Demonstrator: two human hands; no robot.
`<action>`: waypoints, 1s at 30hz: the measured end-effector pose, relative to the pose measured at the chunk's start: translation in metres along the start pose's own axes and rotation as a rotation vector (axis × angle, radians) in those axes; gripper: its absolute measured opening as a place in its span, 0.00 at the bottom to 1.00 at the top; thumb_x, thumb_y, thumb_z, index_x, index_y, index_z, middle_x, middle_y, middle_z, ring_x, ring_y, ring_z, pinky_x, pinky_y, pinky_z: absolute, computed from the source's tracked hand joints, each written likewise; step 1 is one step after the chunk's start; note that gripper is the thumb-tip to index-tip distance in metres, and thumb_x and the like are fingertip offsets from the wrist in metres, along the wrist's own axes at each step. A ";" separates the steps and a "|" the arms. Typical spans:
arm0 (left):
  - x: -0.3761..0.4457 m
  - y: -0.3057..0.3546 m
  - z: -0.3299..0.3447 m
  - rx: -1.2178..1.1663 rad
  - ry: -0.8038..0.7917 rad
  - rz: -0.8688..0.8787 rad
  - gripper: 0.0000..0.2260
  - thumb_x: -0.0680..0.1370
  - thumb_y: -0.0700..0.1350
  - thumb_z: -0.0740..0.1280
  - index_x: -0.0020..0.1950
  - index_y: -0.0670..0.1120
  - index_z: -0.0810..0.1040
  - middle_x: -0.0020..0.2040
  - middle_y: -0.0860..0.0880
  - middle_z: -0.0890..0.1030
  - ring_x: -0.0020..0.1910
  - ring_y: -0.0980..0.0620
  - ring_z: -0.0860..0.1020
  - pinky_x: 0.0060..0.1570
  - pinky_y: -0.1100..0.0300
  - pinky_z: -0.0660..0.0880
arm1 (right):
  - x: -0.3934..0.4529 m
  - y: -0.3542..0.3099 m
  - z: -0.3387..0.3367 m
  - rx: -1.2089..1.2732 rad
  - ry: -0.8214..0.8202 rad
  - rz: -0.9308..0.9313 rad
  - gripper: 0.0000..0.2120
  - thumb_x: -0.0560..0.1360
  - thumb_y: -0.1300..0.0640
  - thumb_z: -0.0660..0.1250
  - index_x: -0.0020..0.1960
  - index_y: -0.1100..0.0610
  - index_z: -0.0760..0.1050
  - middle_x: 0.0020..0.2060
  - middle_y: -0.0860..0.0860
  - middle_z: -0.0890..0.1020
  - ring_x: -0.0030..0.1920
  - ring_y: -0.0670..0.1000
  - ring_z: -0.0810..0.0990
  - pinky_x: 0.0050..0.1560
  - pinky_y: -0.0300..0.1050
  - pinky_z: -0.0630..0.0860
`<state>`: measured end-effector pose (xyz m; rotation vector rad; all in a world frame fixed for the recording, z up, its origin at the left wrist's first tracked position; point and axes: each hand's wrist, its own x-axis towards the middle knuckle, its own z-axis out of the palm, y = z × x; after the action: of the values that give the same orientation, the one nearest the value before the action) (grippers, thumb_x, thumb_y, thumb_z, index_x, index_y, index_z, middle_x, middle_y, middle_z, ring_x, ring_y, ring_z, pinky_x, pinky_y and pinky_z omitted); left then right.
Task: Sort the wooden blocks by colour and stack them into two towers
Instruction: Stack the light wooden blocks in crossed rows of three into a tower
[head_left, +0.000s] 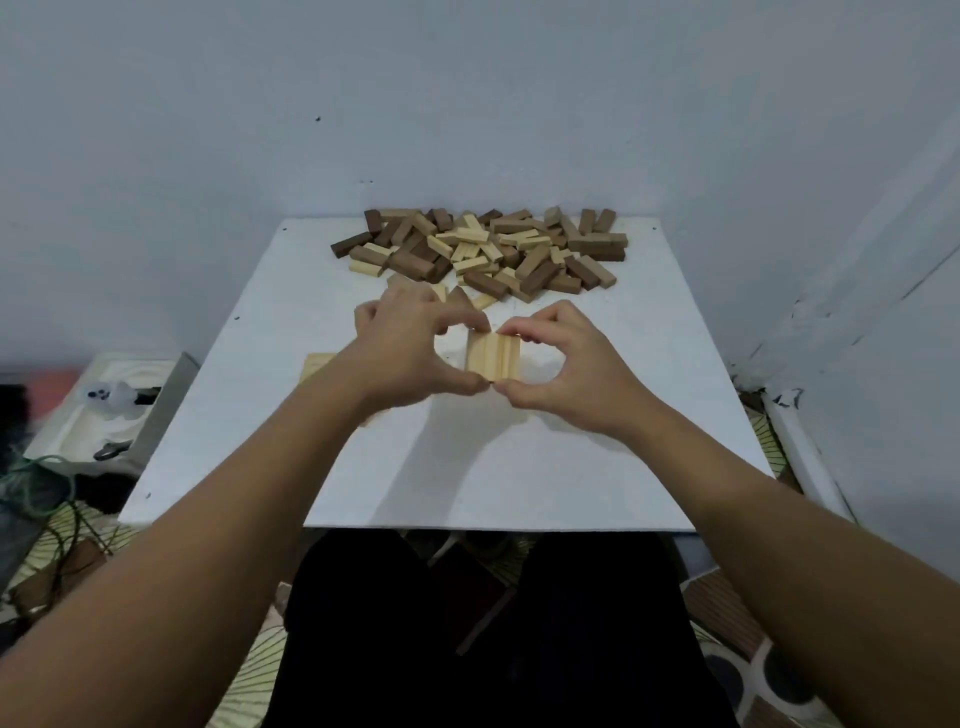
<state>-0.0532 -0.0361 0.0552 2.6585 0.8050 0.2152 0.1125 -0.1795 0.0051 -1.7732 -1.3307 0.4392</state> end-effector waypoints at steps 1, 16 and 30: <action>-0.003 -0.007 -0.014 -0.005 0.021 0.009 0.22 0.68 0.63 0.79 0.60 0.70 0.77 0.51 0.57 0.70 0.57 0.53 0.65 0.59 0.53 0.56 | 0.007 -0.011 0.006 0.013 0.018 -0.028 0.27 0.67 0.47 0.81 0.64 0.44 0.80 0.54 0.43 0.74 0.61 0.44 0.75 0.65 0.47 0.74; -0.040 -0.155 -0.059 -0.203 -0.137 -0.149 0.25 0.65 0.67 0.80 0.61 0.70 0.79 0.56 0.59 0.74 0.61 0.50 0.71 0.64 0.44 0.72 | 0.067 -0.077 0.122 -0.185 -0.083 -0.028 0.24 0.69 0.39 0.78 0.63 0.40 0.78 0.58 0.43 0.68 0.59 0.32 0.61 0.78 0.58 0.49; -0.031 -0.177 -0.047 -0.420 -0.215 -0.177 0.22 0.68 0.56 0.82 0.60 0.67 0.81 0.60 0.57 0.75 0.61 0.56 0.70 0.53 0.57 0.69 | 0.070 -0.078 0.125 -0.183 -0.148 0.049 0.23 0.70 0.42 0.78 0.63 0.40 0.78 0.59 0.44 0.68 0.56 0.31 0.60 0.77 0.55 0.53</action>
<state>-0.1799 0.0968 0.0309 2.1621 0.8163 0.0440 0.0034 -0.0584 0.0096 -1.9585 -1.4723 0.4974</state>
